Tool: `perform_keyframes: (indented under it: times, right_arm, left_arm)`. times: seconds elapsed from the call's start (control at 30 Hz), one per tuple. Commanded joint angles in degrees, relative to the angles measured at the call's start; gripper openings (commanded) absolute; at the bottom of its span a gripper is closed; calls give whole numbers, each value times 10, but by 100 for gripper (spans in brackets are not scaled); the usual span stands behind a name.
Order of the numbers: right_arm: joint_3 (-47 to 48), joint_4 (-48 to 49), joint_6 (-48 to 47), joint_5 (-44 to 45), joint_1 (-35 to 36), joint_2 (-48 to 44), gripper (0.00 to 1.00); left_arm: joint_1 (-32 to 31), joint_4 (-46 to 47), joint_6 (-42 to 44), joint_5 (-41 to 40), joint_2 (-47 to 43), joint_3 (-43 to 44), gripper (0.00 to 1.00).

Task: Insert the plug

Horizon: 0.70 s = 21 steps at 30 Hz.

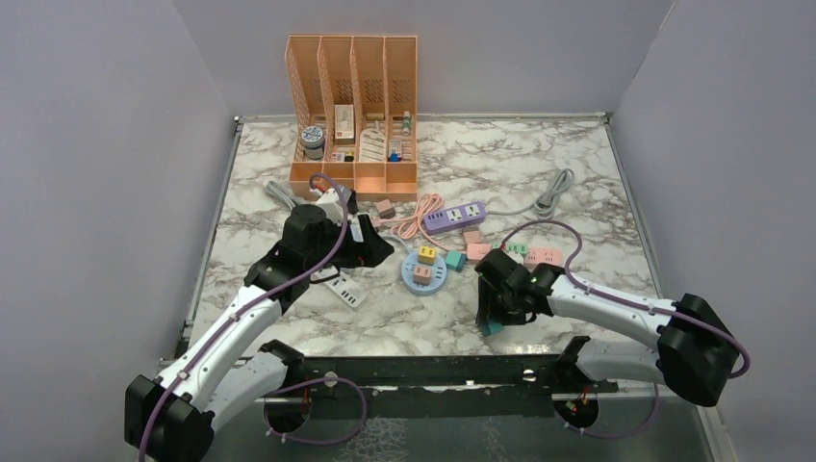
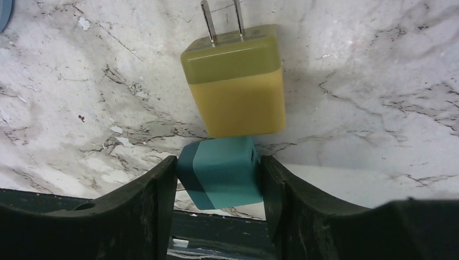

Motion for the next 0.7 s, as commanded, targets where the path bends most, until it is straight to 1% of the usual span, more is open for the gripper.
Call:
perform_keyframes:
  times: [0.0,0.07,0.17,0.3,0.47,0.57,0.67]
  right_arm:
    - [-9,33,20,-18,0,4,50]
    - [-8,31,36,-15,0,-1,46]
    - [2,35,51,-10,0,-19,43]
    - [13,50,81,-7,0,-48,42]
    - [8,100,154,-22,0,-92,42]
    - [-4,148,202,-40,0,-115,42]
    - [-17,196,241,-62,0,-125,42]
  left_arm:
    - [2,26,-15,36,1,-4,88]
    - [2,27,-21,45,1,-9,88]
    - [2,27,-29,66,2,-16,88]
    - [-1,30,-39,95,0,-27,86]
    - [-13,71,-90,128,-3,-65,86]
    - [-39,117,-127,134,-2,-95,85]
    - [-92,157,-152,107,0,-115,85]
